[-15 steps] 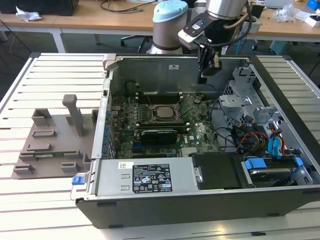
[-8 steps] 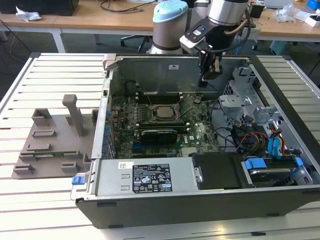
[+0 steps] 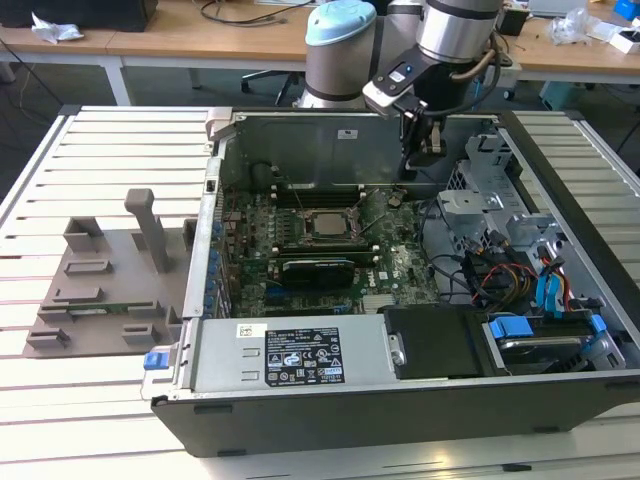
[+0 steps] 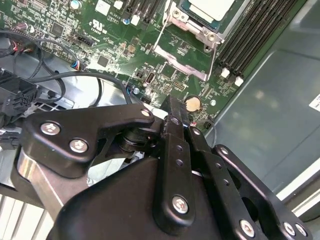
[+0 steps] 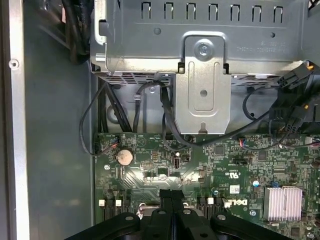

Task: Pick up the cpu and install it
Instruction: 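Close the cpu cover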

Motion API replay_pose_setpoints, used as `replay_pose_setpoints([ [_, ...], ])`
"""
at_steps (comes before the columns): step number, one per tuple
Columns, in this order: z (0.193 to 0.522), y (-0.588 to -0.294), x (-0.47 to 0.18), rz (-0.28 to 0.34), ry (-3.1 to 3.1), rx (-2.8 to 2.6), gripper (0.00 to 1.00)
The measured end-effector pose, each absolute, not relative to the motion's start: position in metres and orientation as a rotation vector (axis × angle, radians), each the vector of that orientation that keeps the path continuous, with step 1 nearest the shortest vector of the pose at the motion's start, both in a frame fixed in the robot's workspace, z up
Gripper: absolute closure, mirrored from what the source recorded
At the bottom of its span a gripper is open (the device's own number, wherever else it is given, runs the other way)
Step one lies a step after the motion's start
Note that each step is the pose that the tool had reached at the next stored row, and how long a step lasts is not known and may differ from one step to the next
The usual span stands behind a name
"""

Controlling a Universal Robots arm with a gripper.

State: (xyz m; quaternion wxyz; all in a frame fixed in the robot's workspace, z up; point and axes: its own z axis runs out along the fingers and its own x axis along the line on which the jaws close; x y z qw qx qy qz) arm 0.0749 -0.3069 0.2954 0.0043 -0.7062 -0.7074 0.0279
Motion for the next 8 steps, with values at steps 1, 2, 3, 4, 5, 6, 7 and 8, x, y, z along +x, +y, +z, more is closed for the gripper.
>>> replay_pose_setpoints([
  [1,0.2946,-0.3069,0.0752,0.087,-2.216,-2.213,0.89],
  [2,0.2942,-0.3069,0.0753,0.087,-2.216,-2.213,0.89],
  [3,0.2932,-0.3069,0.0756,0.087,-2.216,-2.213,0.89],
  [4,0.2927,-0.3069,0.0758,0.087,-2.216,-2.213,0.89],
  [5,0.2920,-0.3069,0.0760,0.087,-2.216,-2.213,0.89],
  [6,0.2912,-0.3069,0.0763,0.087,-2.216,-2.213,0.89],
  [7,0.2906,-0.3069,0.0765,0.087,-2.216,-2.213,0.89],
  [8,0.2896,-0.3069,0.0769,0.087,-2.216,-2.213,0.89],
])
